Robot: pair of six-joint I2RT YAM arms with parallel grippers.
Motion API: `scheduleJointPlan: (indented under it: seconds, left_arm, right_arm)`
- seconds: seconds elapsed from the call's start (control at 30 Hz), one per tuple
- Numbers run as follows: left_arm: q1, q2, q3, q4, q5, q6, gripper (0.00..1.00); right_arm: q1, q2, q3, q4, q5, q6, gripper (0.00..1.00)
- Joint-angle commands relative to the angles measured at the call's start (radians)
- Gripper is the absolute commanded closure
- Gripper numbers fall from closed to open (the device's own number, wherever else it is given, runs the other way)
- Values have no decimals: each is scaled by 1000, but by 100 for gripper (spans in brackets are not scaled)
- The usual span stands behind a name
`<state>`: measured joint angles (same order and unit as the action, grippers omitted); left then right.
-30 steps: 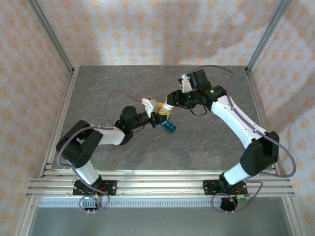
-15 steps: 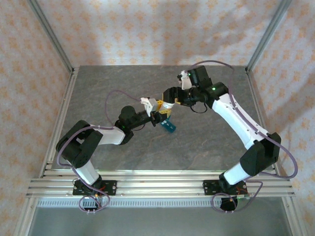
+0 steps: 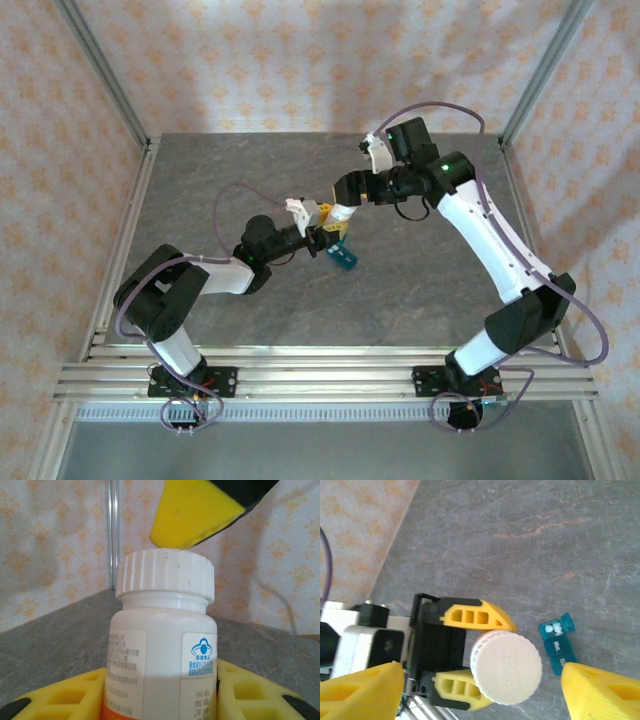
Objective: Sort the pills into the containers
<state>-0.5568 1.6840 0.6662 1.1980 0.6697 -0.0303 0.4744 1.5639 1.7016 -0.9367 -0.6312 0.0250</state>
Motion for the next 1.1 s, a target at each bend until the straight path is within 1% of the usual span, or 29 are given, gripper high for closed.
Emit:
scheduleJointPlan:
  seconds: [0.0,0.17,0.33,0.57,0.8,0.97,1.07]
  left_arm:
    - [-10,-24,17,66,9,-6,100]
    - [-10,-26,15,66,8,-4,100]
    - [-9,-23,13,66,8,-2,100]
    - [-10,-23,15,67,9,-4,100]
    - [-9,-24,15,66,7,-6,100]
    - [-9,-25,18,66,7,-8,100]
    - [-10,-25,21,66,8,-8,100]
  right_arm:
    - [-8,38,20,-73,13,-76,22]
    - [-10,52,13,-67,-1,-79,31]
    - [-14,54,10,-62,-9,-73,33]
    - [-14,60,4,-56,-32,-67,48]
    - [-14,75,-16,-43,-86,-51,66]
    - [-14,50,-81,16,-97,0,68]
    - [-12,33,-127,70,-110,67,70]
